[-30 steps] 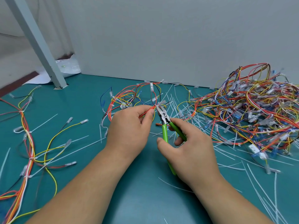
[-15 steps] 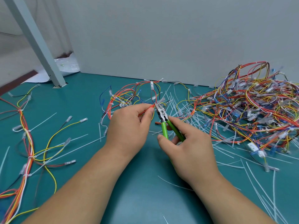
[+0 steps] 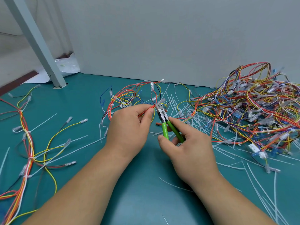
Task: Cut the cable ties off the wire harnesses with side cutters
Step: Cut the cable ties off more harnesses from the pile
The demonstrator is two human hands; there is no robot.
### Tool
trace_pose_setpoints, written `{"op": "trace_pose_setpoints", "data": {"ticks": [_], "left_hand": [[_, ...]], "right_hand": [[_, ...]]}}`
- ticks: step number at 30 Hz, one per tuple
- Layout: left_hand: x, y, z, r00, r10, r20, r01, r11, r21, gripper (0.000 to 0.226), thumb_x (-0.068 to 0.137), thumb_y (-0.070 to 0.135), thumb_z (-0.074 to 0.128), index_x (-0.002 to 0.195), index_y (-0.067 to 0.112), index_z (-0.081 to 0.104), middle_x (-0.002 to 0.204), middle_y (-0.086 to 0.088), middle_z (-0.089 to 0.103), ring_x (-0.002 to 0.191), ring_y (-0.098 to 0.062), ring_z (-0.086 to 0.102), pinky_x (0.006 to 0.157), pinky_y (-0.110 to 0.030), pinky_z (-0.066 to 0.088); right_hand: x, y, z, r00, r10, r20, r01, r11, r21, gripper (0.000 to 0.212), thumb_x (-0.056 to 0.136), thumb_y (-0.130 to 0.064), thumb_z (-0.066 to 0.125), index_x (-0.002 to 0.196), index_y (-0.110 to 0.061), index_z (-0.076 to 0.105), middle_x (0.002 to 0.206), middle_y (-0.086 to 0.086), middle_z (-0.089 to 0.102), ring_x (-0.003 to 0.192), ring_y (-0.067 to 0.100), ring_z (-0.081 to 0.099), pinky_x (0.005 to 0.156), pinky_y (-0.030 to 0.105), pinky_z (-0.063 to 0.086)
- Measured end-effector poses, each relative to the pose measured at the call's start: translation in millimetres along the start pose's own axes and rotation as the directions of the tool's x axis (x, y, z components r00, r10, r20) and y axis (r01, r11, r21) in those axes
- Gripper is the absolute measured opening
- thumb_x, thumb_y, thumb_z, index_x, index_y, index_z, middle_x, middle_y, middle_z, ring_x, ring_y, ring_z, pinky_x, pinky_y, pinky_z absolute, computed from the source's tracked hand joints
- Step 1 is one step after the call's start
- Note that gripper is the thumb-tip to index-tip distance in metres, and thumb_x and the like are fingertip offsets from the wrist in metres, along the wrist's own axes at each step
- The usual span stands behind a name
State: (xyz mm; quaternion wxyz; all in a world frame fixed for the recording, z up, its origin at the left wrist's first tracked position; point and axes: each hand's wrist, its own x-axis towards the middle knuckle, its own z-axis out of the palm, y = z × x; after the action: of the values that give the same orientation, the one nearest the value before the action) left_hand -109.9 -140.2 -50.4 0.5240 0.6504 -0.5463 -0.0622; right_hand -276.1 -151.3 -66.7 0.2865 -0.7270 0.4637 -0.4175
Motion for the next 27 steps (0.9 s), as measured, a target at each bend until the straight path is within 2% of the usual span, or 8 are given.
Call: {"op": "trace_pose_setpoints", "data": {"ticks": [7,12,20,27], "left_hand": [[0.0,0.5,-1.0,1.000,0.010,0.002,-0.011,1.000,0.012,0.022,0.094,0.038,0.058,0.098,0.028,0.076,0.079,0.014,0.072,0.073,-0.007,0.068,0.071,-0.034,0.054],[-0.1,0.9,-1.9,1.000,0.001,0.007,-0.001,1.000,0.017,0.022,0.094,0.038,0.058,0.097,0.028,0.077,0.077,0.012,0.073,0.073,-0.008,0.069,0.071,-0.035,0.056],[-0.8,2.2,-1.3,1.000,0.003,0.000,-0.003,0.999,0.032,0.015,0.093,0.041,0.058,0.103,0.036,0.069,0.077,0.010,0.072,0.073,-0.010,0.068,0.071,-0.037,0.056],[-0.3,0.6,-1.1,1.000,0.002,0.006,-0.002,0.998,0.058,0.022,0.093,0.040,0.057,0.094,0.028,0.075,0.074,0.010,0.071,0.072,-0.010,0.067,0.069,-0.036,0.054]], "right_hand": [[0.1,-1.7,-1.7,1.000,-0.016,0.015,0.017,1.000,-0.003,0.044,0.074,-0.045,0.071,0.117,-0.034,0.072,0.092,-0.011,0.071,0.065,0.013,0.059,0.068,0.027,0.051],[-0.1,-1.4,-2.3,1.000,-0.016,-0.014,0.016,1.000,-0.007,0.039,0.074,-0.046,0.071,0.112,-0.036,0.071,0.083,-0.010,0.069,0.065,0.014,0.059,0.067,0.030,0.053],[0.5,0.8,-2.3,1.000,-0.028,-0.012,0.027,0.999,-0.019,0.044,0.073,-0.045,0.071,0.116,-0.036,0.072,0.083,-0.012,0.069,0.065,0.013,0.059,0.065,0.026,0.051],[1.0,1.2,-1.4,0.999,-0.033,-0.015,0.033,0.999,-0.032,0.043,0.071,-0.042,0.072,0.113,-0.037,0.071,0.078,-0.025,0.063,0.060,0.010,0.057,0.060,0.014,0.043]]}}
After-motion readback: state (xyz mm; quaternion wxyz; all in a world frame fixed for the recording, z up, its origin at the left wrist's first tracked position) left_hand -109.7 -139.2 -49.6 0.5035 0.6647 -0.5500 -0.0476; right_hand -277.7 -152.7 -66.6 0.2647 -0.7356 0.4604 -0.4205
